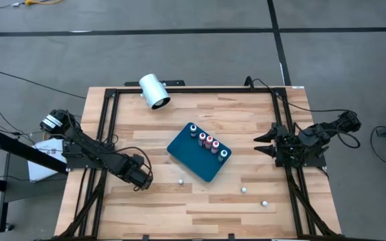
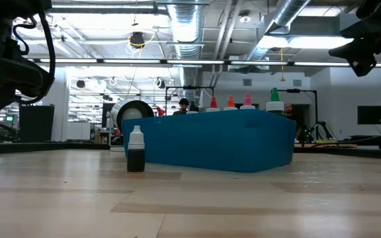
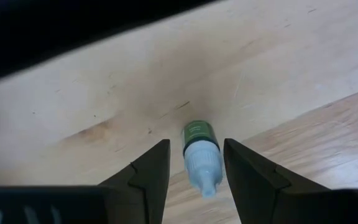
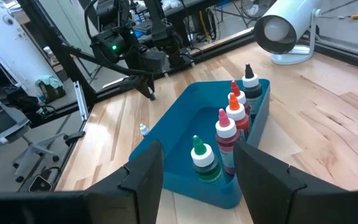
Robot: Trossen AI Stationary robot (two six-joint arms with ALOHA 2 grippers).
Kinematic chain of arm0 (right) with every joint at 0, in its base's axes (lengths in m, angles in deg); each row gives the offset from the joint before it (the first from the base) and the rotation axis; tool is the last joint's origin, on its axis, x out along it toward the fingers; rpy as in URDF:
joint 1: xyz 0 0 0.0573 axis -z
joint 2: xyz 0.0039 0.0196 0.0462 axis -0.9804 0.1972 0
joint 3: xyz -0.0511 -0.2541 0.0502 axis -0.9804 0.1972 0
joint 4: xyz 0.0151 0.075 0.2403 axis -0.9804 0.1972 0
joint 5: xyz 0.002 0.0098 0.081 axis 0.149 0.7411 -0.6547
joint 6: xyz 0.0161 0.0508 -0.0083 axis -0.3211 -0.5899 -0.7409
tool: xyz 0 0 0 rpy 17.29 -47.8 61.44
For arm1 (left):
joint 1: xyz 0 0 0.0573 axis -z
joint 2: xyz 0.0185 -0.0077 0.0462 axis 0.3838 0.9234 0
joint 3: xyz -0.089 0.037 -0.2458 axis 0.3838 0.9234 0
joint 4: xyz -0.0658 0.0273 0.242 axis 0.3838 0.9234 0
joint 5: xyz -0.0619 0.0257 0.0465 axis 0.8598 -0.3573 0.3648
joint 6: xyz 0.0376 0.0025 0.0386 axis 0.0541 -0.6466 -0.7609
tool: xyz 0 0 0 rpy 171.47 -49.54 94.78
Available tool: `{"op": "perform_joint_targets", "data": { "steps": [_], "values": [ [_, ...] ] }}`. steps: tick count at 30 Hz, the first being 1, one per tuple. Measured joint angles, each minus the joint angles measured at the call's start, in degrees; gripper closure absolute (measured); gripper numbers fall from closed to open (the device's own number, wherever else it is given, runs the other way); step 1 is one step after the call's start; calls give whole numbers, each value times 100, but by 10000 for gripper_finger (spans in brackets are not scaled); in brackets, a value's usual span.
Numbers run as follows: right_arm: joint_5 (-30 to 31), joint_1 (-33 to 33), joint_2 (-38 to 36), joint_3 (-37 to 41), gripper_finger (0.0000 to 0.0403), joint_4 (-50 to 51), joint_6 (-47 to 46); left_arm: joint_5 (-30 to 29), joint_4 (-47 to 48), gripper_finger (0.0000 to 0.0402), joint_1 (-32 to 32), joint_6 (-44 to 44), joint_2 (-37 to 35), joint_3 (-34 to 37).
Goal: Pick & Place food coloring
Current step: Put the left small green food coloring bottle into the blue bin
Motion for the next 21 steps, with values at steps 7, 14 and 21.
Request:
{"op": "perform_joint_targets", "data": {
  "steps": [7,14,21],
  "values": [
    [-1,-2,0,0,218,0,0,17,0,260,1,8,0,0],
    [1,0,0,0,221,1,0,24,2,289,1,10,0,0],
    [1,0,0,0,221,1,1,26,2,331,-1,-6,0,-4]
  ]
}}
